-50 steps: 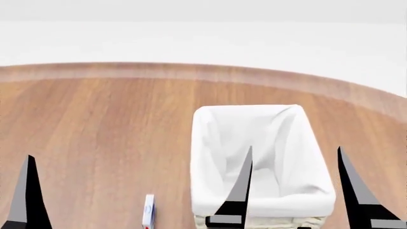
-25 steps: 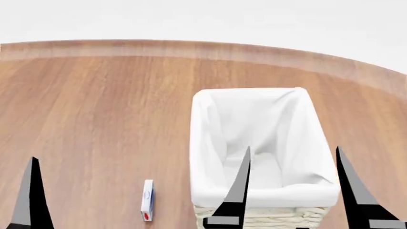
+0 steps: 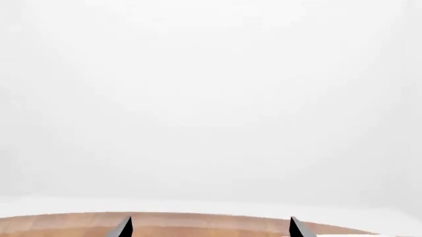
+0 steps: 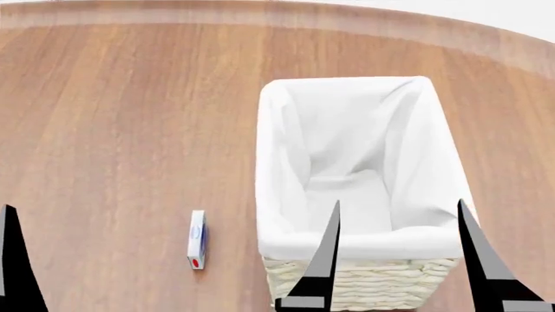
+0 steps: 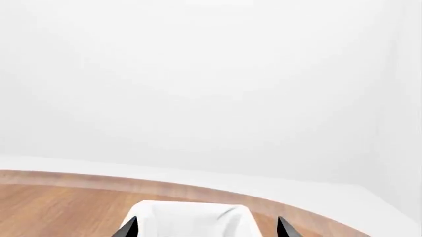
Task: Pick up the ketchup, and put it in the basket.
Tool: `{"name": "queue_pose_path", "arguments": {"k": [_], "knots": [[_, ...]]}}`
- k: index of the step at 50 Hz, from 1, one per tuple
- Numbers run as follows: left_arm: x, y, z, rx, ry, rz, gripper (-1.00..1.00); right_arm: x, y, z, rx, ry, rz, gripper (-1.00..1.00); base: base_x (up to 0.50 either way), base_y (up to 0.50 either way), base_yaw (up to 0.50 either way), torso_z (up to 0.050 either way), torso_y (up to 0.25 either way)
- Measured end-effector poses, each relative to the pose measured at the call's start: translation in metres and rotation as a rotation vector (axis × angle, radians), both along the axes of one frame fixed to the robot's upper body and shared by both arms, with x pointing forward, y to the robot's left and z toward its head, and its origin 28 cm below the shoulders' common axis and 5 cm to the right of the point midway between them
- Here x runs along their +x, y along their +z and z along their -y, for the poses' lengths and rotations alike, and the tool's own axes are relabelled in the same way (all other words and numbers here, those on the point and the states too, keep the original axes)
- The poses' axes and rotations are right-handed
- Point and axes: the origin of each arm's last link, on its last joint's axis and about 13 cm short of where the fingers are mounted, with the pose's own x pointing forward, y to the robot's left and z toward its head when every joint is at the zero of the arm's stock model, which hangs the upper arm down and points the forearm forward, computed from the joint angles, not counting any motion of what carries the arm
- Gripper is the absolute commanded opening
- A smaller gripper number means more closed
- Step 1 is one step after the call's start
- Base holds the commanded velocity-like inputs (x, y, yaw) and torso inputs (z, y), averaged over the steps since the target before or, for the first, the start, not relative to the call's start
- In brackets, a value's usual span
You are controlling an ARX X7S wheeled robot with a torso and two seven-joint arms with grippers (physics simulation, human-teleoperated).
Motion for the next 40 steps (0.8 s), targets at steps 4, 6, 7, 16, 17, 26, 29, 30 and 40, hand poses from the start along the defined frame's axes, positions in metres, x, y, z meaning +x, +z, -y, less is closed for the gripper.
{"name": "queue_pose_path", "arguments": {"k": [4, 6, 7, 16, 17, 26, 29, 30, 40], "knots": [[0.001, 0.0, -0.006, -0.056, 0.046, 0.0, 1.0, 0.0, 0.0, 0.0, 0.0, -0.001, 0.0, 1.0, 0.0, 0.0, 0.0, 0.0, 0.0], [0.002, 0.0, -0.009, -0.075, 0.07, 0.002, 1.0, 0.0, 0.0, 0.0, 0.0, -0.001, 0.001, 1.0, 0.0, 0.0, 0.0, 0.0, 0.0], [0.002, 0.0, -0.011, -0.085, 0.083, 0.004, 1.0, 0.0, 0.0, 0.0, 0.0, -0.001, 0.001, 1.0, 0.0, 0.0, 0.0, 0.0, 0.0], [0.004, -0.001, -0.027, -0.151, 0.192, 0.011, 1.0, 0.001, 0.0, 0.0, 0.0, -0.002, -0.001, 1.0, 0.0, 0.0, 0.0, 0.0, 0.0], [0.004, -0.002, -0.029, -0.158, 0.205, 0.012, 1.0, 0.001, 0.0, 0.0, 0.0, -0.002, -0.001, 1.0, 0.0, 0.0, 0.0, 0.0, 0.0], [0.003, -0.008, -0.049, -0.235, 0.339, 0.009, 1.0, 0.001, -0.001, 0.0, -0.001, -0.002, -0.003, 1.0, 0.0, 0.0, 0.0, 0.0, 0.0], [0.002, -0.011, -0.055, -0.259, 0.377, 0.007, 1.0, 0.001, -0.001, 0.0, -0.002, -0.003, -0.004, 1.0, 0.0, 0.0, 0.0, 0.0, 0.0], [0.001, -0.011, -0.058, -0.266, 0.39, 0.007, 1.0, 0.001, -0.001, 0.0, -0.002, -0.003, -0.004, 1.0, 0.0, 0.0, 0.0, 0.0, 0.0], [-0.005, -0.018, -0.076, -0.331, 0.51, 0.009, 1.0, 0.001, -0.001, 0.0, -0.003, -0.004, -0.006, 1.0, 0.0, 0.0, 0.0, 0.0, 0.0]]}}
